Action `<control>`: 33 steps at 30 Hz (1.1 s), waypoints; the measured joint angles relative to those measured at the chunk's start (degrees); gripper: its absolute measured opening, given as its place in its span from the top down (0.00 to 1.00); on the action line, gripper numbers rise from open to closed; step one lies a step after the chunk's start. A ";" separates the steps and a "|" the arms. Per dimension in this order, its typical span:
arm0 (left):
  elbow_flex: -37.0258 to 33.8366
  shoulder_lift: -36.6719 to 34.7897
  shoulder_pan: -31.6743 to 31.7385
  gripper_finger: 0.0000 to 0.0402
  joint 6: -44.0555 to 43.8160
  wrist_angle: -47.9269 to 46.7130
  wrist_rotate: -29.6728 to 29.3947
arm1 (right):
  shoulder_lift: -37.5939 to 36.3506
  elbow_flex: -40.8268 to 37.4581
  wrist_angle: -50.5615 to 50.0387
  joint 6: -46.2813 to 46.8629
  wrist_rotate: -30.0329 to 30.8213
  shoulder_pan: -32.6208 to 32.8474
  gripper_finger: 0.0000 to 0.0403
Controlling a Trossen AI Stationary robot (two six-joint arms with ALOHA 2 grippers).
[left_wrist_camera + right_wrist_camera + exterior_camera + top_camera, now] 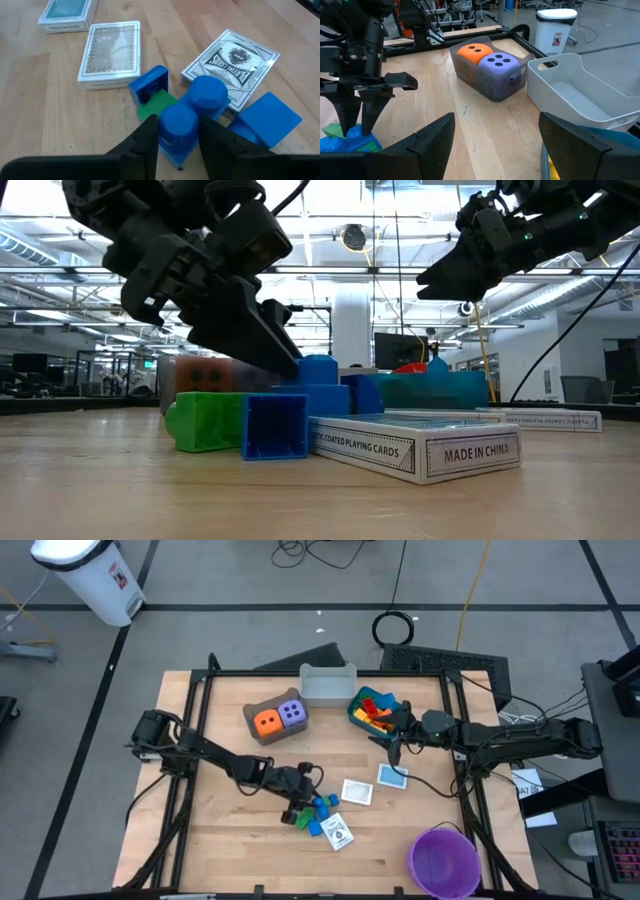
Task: Pick & Place Toys
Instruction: Put the blue 2 studs game piece into the blue bin
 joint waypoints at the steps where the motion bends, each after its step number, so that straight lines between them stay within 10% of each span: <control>1: 0.00 0.00 0.09 0.71 -0.11 -0.02 -0.06 | 0.00 0.00 0.00 0.00 0.00 0.00 0.31; 33: -0.04 -12.85 2.93 0.71 -1.06 1.95 -27.25 | 1.67 -0.02 0.53 0.90 0.00 0.02 0.31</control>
